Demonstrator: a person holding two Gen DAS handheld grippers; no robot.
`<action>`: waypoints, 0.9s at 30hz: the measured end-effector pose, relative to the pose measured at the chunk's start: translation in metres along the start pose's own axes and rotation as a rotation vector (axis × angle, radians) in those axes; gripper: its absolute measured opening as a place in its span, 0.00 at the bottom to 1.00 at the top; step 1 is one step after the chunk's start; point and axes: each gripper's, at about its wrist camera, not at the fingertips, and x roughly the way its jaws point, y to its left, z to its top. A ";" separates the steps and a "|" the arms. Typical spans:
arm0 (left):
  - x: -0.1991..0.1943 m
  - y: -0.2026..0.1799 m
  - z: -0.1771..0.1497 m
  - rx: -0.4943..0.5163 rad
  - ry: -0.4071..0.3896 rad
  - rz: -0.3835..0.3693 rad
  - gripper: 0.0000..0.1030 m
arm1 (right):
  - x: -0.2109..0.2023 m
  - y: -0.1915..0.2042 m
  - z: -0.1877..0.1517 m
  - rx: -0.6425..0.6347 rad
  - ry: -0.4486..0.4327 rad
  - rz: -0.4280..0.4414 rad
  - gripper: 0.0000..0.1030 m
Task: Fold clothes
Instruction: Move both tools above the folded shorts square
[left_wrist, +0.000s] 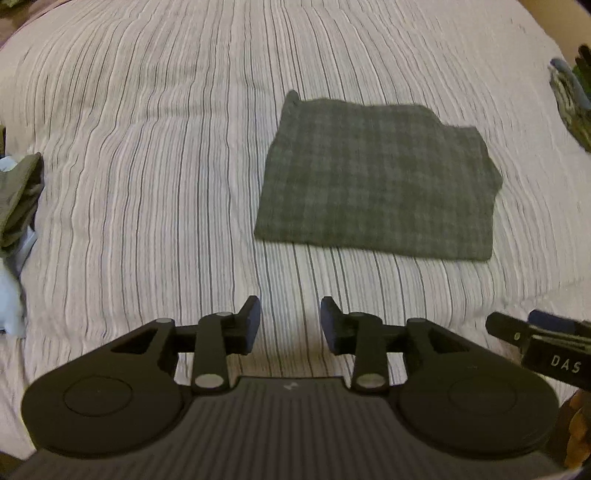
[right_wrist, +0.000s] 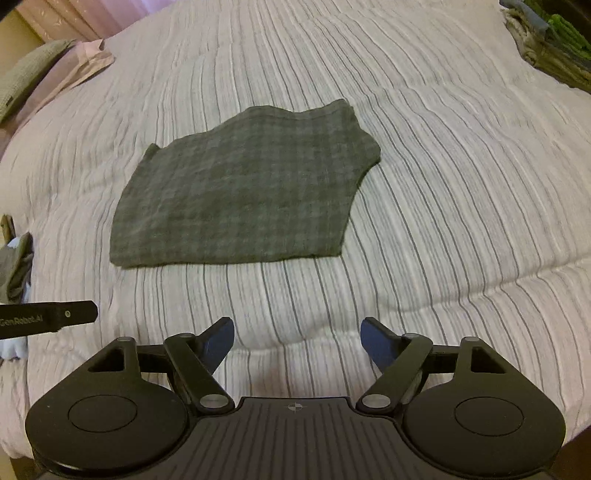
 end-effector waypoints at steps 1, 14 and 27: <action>-0.003 -0.002 -0.002 0.005 0.002 0.007 0.32 | -0.001 0.001 0.000 0.002 0.002 0.000 0.76; -0.032 -0.011 -0.002 0.020 -0.036 0.035 0.37 | -0.014 0.001 -0.004 0.001 0.015 0.017 0.76; -0.015 0.017 -0.010 -0.085 -0.075 -0.065 0.43 | 0.002 -0.040 -0.002 0.084 -0.057 0.180 0.76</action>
